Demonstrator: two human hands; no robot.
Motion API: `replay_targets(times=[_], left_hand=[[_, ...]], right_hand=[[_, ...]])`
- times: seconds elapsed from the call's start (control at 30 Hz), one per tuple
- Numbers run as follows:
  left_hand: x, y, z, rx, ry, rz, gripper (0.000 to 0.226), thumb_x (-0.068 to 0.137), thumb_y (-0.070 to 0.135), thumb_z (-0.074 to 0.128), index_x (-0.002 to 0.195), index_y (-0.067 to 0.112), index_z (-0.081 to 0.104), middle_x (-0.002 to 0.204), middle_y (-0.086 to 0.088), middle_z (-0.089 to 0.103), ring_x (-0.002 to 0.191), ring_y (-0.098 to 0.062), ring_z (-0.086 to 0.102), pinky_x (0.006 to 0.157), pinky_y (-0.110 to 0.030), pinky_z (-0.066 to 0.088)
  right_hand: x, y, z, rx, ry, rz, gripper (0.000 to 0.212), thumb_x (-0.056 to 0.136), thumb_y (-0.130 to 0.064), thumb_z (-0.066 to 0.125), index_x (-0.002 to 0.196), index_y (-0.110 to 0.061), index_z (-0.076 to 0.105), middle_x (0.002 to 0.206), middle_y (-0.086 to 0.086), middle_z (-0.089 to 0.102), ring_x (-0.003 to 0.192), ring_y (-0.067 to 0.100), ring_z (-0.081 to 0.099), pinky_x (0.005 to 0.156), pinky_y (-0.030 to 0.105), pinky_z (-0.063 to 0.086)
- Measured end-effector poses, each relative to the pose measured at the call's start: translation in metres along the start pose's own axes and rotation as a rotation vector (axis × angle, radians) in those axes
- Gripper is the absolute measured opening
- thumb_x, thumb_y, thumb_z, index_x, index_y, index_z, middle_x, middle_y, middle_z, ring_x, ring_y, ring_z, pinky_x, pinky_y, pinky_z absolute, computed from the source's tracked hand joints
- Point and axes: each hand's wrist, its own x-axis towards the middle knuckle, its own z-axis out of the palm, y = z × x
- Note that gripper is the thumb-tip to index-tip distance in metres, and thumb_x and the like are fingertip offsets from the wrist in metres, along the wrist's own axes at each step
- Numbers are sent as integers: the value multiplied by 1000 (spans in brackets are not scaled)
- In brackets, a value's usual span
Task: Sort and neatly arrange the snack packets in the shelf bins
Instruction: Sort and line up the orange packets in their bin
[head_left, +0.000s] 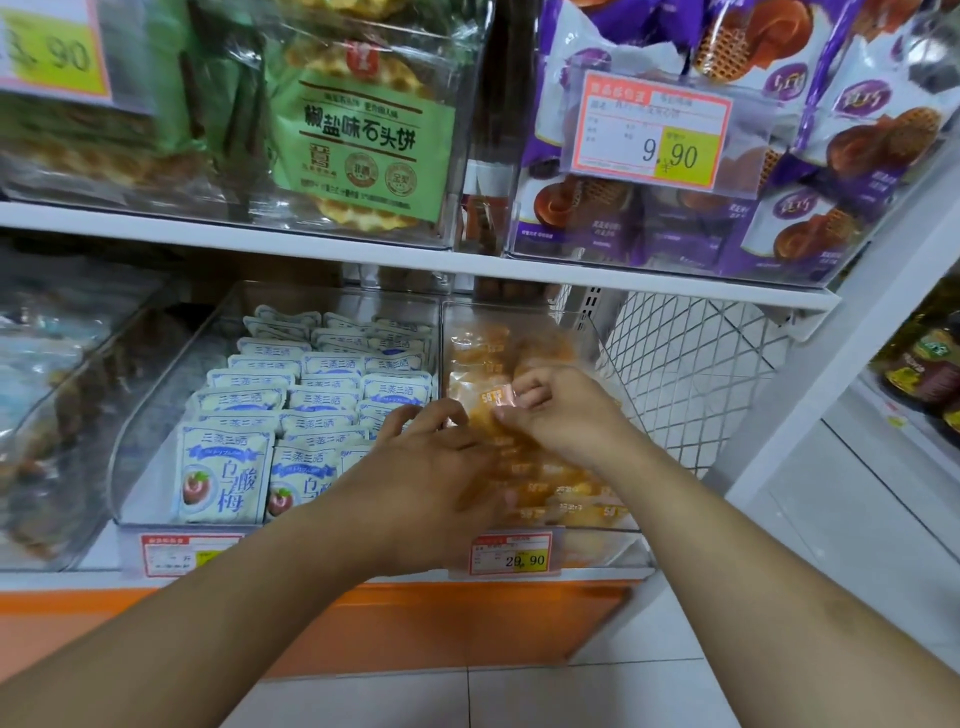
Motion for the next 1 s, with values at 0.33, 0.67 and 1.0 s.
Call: replay_targets(times=[0.33,0.67,1.0], left_hand=[[1,-1,-7,-169,29,-23,51,94,62,36,136,41,55,125,25,56,138,-3,27,118,-35,11],[-1,21,-31,-712,377,-299,55,85,39,79,127,46,45,115,23,56,104,4,57,80,-16,49],[-11,25,-46,-792,459,-306,19,86,20,80,90,37,72,87,18,74,73,2,69,57,-12,50]], right_hand=[[-13,5,-16,198,204,-135,21,84,-15,87,69,-17,71,63,-13,58,60,5,51,65,29,47],[-73,-12,-56,420,360,-284,27,77,-5,89,83,-30,81,81,-2,74,82,21,71,76,34,62],[-92,-14,-77,342,256,-325,31,68,-5,94,80,-26,75,78,-3,70,84,25,70,80,46,62]])
